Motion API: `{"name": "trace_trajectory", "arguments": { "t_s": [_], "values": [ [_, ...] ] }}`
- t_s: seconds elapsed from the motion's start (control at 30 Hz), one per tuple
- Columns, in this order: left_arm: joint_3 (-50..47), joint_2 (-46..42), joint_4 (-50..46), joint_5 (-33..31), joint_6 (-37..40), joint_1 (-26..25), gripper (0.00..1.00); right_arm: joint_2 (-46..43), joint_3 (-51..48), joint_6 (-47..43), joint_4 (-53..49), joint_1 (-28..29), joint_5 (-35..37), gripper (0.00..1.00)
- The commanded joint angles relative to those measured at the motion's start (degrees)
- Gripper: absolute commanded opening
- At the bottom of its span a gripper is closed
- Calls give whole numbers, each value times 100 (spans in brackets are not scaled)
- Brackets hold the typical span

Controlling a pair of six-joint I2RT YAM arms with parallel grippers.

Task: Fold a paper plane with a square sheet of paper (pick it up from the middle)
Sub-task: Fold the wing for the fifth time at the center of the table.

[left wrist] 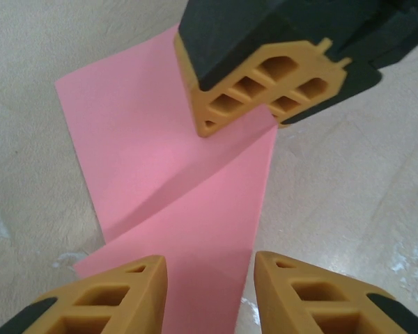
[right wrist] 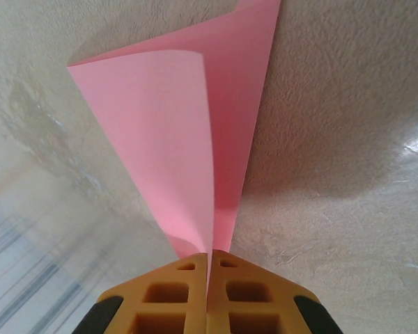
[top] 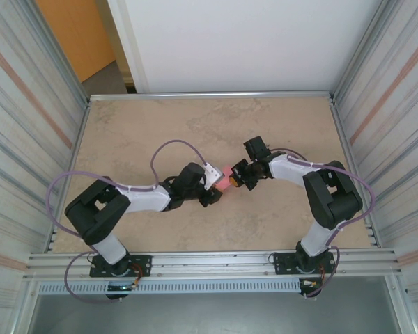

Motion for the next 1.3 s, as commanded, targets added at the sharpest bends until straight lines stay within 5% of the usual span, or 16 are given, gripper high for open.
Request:
{"name": "trace_trajectory", "arguments": {
  "t_s": [0.0,0.33,0.67,0.9,1.27],
  "values": [
    [-28,-125,-286,-236,146,-114,39,-135,146,3,-23,70,-51,3],
    [18,97,-245,-392,189,-129,37,-112,157,16,-35,79,-80,3],
    [2,205,-115,-350,148,-142,24,-107,169,9,-70,71,-100,5],
    [-114,286,64,-309,46,-147,19,-275,231,-279,-446,-56,215,44],
    [-218,547,361,-229,-230,-216,16,-684,123,-561,-902,-454,634,52]
  ]
}}
